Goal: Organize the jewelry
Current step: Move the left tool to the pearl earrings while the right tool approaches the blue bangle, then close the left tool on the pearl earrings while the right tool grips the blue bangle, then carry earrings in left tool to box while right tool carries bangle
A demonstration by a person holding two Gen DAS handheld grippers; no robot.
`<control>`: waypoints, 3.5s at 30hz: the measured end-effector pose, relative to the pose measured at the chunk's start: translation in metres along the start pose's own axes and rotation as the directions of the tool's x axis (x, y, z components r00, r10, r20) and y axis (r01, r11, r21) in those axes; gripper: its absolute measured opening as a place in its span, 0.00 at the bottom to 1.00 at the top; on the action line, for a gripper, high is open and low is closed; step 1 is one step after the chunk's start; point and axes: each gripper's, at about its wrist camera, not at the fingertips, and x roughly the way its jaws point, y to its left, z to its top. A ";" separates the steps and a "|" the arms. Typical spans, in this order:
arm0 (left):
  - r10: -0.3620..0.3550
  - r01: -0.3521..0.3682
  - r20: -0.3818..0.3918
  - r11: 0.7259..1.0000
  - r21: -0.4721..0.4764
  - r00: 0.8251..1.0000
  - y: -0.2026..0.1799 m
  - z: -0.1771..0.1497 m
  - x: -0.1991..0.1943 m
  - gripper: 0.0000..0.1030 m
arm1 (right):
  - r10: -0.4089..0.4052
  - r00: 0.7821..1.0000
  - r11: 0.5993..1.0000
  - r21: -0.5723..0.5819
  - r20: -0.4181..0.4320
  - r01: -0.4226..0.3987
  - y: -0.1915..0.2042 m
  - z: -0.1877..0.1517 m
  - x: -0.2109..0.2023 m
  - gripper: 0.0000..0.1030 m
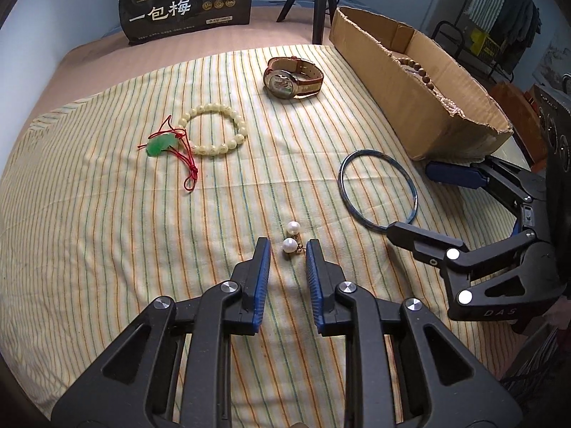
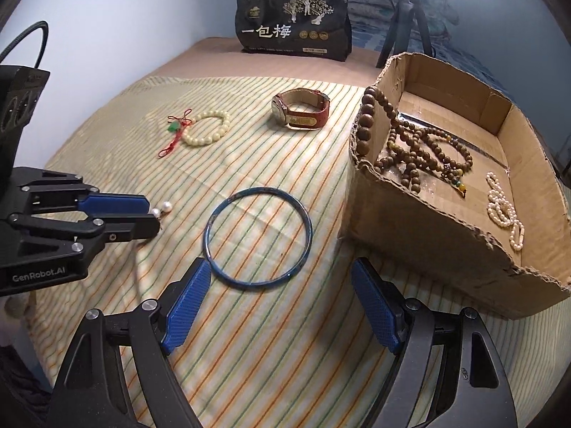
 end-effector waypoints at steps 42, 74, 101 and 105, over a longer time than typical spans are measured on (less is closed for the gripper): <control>0.028 -0.028 0.012 0.999 -0.030 1.000 0.003 0.005 -0.006 0.09 | -0.020 1.000 1.000 0.024 0.013 0.020 0.011 0.007 0.005 0.67; -0.077 0.084 0.188 0.996 -0.025 0.979 -0.050 0.065 -0.058 0.09 | -0.050 0.989 0.996 0.076 0.136 0.040 -0.032 0.004 -0.102 0.67; -0.135 0.139 0.222 0.990 -0.002 0.966 -0.109 0.131 -0.023 0.09 | -0.147 0.979 0.965 0.237 0.144 0.111 -0.140 0.047 -0.098 0.67; -0.137 0.141 0.208 0.990 -0.003 0.968 -0.111 0.133 -0.014 0.09 | -0.147 0.979 0.961 0.255 0.138 0.108 -0.149 0.054 -0.089 0.67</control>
